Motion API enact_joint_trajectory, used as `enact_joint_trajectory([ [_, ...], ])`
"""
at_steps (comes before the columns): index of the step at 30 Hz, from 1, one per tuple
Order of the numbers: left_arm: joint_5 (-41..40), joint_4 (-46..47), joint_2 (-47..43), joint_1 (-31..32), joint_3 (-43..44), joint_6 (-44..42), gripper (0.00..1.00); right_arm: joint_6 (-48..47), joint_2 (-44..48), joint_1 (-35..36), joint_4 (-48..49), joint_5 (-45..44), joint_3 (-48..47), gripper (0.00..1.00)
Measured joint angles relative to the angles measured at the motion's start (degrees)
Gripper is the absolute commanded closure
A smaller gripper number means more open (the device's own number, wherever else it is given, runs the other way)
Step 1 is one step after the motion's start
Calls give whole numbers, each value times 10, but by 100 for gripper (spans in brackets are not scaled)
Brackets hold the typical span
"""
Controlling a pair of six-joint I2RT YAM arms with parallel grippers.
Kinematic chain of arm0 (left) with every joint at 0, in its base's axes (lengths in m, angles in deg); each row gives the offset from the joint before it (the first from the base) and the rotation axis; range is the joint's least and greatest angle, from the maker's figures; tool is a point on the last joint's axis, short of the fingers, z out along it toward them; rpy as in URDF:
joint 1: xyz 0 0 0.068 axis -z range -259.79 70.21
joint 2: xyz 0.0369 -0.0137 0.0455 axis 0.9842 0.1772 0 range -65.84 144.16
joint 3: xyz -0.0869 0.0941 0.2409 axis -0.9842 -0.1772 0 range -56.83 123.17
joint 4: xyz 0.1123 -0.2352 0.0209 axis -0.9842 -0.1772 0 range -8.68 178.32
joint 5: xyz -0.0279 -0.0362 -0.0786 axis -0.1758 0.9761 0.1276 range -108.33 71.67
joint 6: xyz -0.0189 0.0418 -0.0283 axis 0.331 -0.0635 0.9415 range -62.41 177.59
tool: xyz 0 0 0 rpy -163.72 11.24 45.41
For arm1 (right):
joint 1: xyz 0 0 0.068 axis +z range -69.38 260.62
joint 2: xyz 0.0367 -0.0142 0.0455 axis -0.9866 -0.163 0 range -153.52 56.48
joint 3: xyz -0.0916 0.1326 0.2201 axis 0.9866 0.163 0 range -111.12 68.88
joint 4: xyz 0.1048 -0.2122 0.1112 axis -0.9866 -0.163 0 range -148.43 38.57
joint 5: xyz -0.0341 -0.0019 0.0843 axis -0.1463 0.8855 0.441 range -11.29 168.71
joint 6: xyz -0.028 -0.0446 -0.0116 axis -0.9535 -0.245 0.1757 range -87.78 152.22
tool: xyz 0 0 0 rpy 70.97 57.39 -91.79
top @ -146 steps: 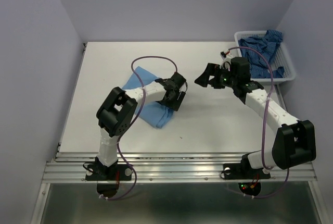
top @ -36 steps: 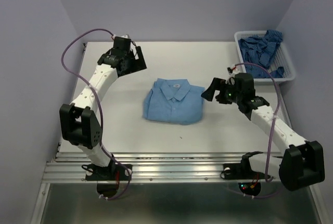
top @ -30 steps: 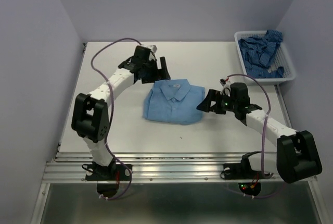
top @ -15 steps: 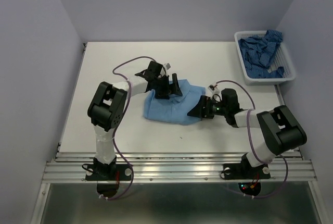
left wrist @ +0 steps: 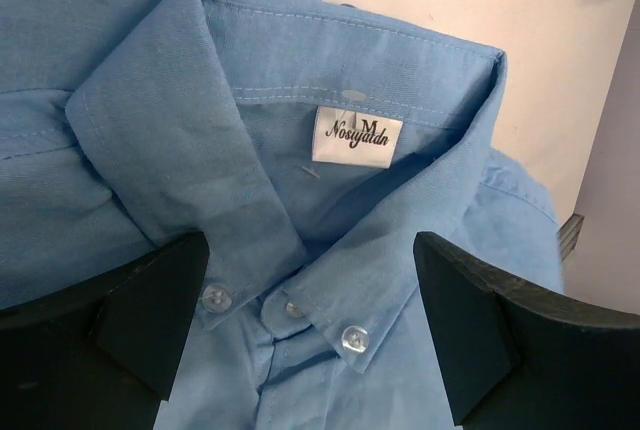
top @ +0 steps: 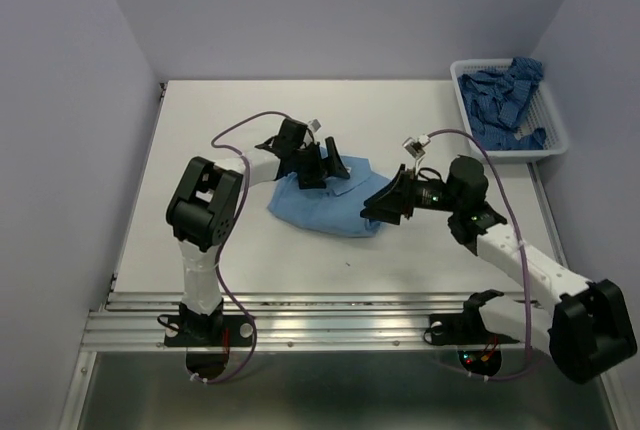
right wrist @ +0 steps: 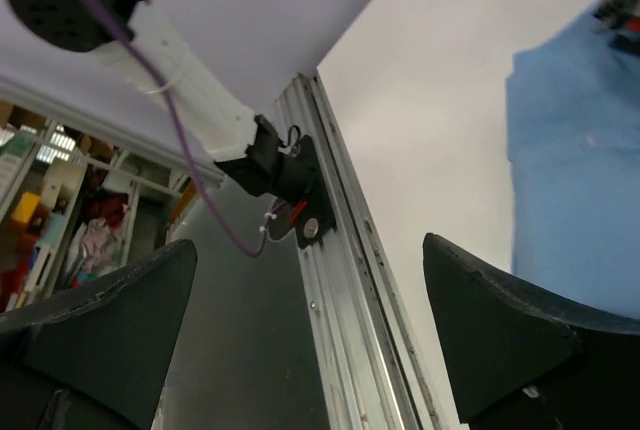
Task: Fold and stack the long sleeve shirts
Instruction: Fold the shirt, then neatly place the folded shirt to the corner
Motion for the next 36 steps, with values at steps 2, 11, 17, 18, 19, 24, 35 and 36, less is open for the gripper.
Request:
enact_joint_trajectory([
  [2, -2, 7, 0, -5, -3, 7, 1, -3, 42, 0, -23, 13, -21, 0],
  [11, -87, -9, -23, -9, -16, 13, 1, -88, 18, 2, -289, -133, -92, 0],
  [17, -160, -51, -30, -43, -2, 7, 1, -133, -9, 2, -417, -295, -130, 0],
  [18, -173, -59, -29, -59, 4, 1, 1, -138, -12, 2, -429, -312, -134, 0],
  [19, -195, -79, -25, -73, 19, -11, 1, -143, -15, 2, -438, -325, -138, 0],
  [24, -287, -174, 59, -163, 174, -87, 1, -158, -31, 2, -460, -361, -162, 0],
  [35, -323, -254, 298, -343, 556, -290, 1, -177, -51, 2, -475, -392, -239, 0],
  [36, -323, -254, 314, -354, 572, -307, 1, -177, -55, 2, -474, -392, -247, 0],
])
